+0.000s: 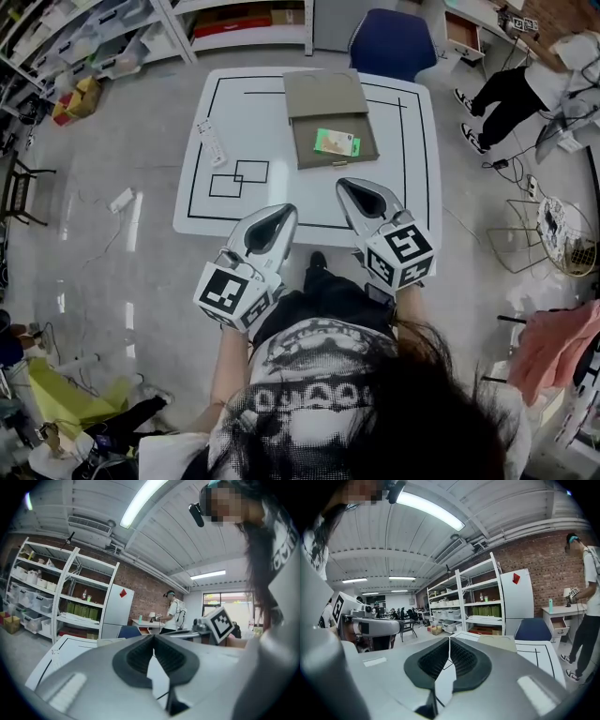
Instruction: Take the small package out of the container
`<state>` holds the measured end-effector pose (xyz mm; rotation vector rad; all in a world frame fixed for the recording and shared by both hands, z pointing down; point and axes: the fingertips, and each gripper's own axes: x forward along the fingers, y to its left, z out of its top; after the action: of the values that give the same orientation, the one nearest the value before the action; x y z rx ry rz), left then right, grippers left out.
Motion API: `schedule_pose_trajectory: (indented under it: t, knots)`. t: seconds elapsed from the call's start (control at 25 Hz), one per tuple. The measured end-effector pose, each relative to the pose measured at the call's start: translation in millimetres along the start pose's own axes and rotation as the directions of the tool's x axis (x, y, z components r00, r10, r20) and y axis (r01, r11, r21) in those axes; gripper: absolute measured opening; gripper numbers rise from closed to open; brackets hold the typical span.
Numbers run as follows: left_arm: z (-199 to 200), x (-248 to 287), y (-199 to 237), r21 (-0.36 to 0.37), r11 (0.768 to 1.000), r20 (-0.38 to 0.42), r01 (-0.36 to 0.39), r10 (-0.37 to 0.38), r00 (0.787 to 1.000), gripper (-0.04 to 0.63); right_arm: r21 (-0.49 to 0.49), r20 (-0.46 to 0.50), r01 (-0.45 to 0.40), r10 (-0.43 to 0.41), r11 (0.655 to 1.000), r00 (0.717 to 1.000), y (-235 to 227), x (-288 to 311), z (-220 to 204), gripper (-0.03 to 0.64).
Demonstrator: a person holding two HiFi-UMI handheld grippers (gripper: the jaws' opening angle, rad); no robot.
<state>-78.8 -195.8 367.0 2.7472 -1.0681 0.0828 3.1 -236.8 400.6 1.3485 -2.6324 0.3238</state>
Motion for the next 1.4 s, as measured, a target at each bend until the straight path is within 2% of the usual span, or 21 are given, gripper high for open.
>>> schedule_pose_trajectory:
  t: [0.36, 0.64, 1.12, 1.24, 1.4]
  knots:
    - [-1.1, 48.2, 26.2, 0.012, 1.000, -0.042, -0.027, 0.028, 0.999, 0.000, -0.010, -0.114, -0.016, 0.015, 1.000, 0.993, -70.3, 50.8, -32.7, 0.062]
    - [-4.4, 70.0, 39.1, 0.010, 0.999, -0.062, -0.049, 0.049, 0.997, 0.000, -0.046, -0.231, -0.067, 0.054, 0.997, 0.972, -109.2, 90.5, -65.0, 0.115]
    - [-2.9, 95.1, 55.3, 0.004, 0.997, -0.064, -0.079, 0.079, 0.995, 0.000, -0.126, -0.434, -0.234, 0.158, 0.964, 0.887, -137.3, 154.3, -115.9, 0.247]
    - [-2.4, 98.8, 59.9, 0.002, 0.996, -0.069, -0.087, 0.087, 0.994, 0.000, -0.132, -0.475, -0.257, 0.166, 0.957, 0.864, -145.8, 170.5, -128.7, 0.295]
    - [-1.6, 103.2, 64.9, -0.002, 0.995, -0.074, -0.098, 0.097, 0.992, 0.000, -0.134, -0.538, -0.282, 0.170, 0.950, 0.825, -157.5, 189.1, -146.9, 0.322]
